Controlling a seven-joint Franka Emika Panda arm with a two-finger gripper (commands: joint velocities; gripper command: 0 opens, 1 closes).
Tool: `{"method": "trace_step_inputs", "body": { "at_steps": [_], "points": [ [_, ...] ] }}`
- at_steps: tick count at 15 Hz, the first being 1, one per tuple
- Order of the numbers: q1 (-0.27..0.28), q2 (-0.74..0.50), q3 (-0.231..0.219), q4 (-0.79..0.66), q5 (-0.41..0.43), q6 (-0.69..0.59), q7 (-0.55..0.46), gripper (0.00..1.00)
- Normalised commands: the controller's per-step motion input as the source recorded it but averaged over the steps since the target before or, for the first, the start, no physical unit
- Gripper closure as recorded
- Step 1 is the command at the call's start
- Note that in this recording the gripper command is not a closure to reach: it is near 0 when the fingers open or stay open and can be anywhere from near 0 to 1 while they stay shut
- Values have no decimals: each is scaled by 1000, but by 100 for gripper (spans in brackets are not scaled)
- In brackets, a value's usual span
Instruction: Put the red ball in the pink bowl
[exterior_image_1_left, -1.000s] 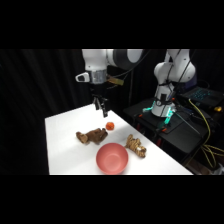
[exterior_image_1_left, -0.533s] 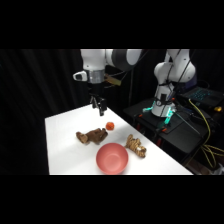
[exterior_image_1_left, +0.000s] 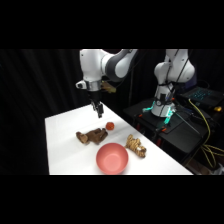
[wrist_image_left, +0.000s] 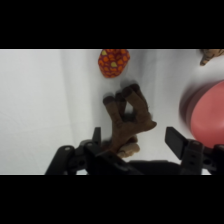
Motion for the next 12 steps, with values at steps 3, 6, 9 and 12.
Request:
{"method": "trace_step_inputs", "body": {
  "at_steps": [3, 6, 9, 12],
  "points": [
    [-33, -72, -19, -219, 115, 166, 38, 0],
    [-23, -60, -2, -213, 149, 185, 0, 0],
    [-47, 5, 1, -162, 176, 237, -86, 0],
    [-97, 127, -14, -70, 191, 297, -202, 0]
  ]
}}
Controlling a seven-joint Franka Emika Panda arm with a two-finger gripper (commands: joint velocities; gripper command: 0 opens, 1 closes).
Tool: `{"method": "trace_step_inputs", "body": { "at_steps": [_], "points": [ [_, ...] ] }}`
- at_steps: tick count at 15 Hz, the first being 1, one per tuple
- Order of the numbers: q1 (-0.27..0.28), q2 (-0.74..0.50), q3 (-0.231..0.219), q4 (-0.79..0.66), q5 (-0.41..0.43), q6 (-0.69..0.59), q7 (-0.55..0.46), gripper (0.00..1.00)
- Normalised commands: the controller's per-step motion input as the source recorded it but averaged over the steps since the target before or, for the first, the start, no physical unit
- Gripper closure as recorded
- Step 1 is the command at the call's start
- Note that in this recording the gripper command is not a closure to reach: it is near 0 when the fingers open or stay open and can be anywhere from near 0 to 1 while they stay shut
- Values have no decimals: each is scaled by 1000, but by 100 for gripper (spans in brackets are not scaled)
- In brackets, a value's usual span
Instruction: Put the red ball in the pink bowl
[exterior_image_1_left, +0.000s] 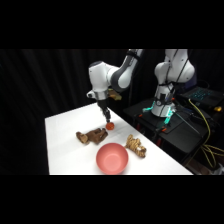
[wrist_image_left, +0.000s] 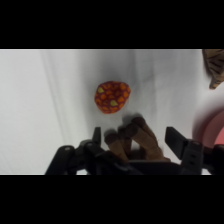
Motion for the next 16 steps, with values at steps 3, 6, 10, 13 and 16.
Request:
{"method": "trace_step_inputs", "body": {
  "at_steps": [3, 6, 10, 13, 16],
  "points": [
    [-137, 181, -21, 17, 209, 286, -266, 0],
    [-115, 139, 7, 27, 194, 218, -255, 0],
    [-65, 56, 84, -22, 224, 143, -208, 0],
    [-32, -33, 149, -98, 259, 116, -189, 0],
    [-54, -29, 107, -118, 235, 150, -236, 0]
  ]
}}
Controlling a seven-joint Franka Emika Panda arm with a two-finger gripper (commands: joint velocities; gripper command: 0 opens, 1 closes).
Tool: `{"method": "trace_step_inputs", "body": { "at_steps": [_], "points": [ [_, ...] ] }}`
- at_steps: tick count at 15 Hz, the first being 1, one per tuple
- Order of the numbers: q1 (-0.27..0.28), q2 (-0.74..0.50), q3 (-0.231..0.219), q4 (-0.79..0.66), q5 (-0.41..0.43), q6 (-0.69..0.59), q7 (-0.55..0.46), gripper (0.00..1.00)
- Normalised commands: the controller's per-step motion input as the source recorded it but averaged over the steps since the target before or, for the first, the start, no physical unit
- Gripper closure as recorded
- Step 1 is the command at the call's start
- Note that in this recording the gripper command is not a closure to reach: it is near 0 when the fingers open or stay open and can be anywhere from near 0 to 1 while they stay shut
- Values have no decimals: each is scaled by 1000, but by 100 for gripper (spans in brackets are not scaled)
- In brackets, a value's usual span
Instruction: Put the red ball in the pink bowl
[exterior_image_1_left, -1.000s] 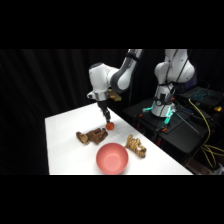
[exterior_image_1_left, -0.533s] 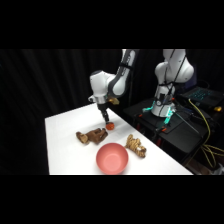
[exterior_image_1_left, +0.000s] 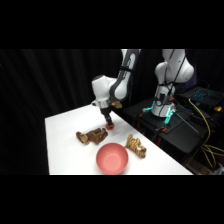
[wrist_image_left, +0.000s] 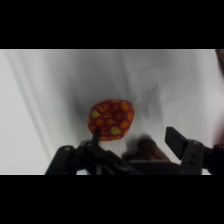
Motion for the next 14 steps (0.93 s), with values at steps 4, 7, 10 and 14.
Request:
{"method": "trace_step_inputs", "body": {
  "at_steps": [4, 7, 10, 14],
  "points": [
    [-96, -28, 34, -128, 160, 177, -265, 0],
    [-98, -46, 38, -170, 170, 196, -265, 0],
    [-75, -17, 53, -120, 169, 217, -240, 100],
    [-82, 7, 69, -34, 169, 185, -232, 100]
  ]
}}
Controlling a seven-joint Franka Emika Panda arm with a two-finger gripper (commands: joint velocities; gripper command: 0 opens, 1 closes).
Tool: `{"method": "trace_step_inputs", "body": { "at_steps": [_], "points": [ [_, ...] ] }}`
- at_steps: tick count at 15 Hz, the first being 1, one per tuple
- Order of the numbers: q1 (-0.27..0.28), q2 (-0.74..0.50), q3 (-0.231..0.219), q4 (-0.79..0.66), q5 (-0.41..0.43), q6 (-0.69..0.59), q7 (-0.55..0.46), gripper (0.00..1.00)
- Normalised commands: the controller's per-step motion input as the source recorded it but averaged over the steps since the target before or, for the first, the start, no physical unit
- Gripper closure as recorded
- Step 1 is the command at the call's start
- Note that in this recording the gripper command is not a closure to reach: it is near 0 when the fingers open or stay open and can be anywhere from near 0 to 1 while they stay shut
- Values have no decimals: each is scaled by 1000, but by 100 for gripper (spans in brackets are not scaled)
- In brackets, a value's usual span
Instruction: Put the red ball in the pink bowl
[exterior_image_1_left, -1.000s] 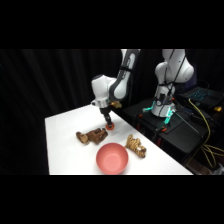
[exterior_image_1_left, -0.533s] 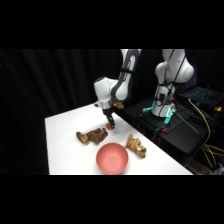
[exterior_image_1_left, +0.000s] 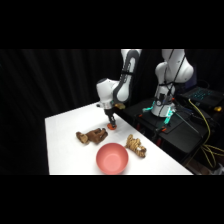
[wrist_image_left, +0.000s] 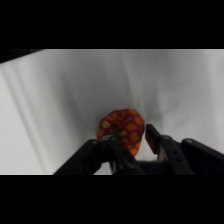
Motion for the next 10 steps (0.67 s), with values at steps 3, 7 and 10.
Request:
{"method": "trace_step_inputs", "body": {
  "at_steps": [3, 7, 10],
  "points": [
    [-60, 8, 77, 2, 157, 160, -191, 66],
    [1, -124, 51, -30, 114, 74, -86, 17],
    [149, -498, -8, -109, 1, -151, 132, 17]
  ]
}}
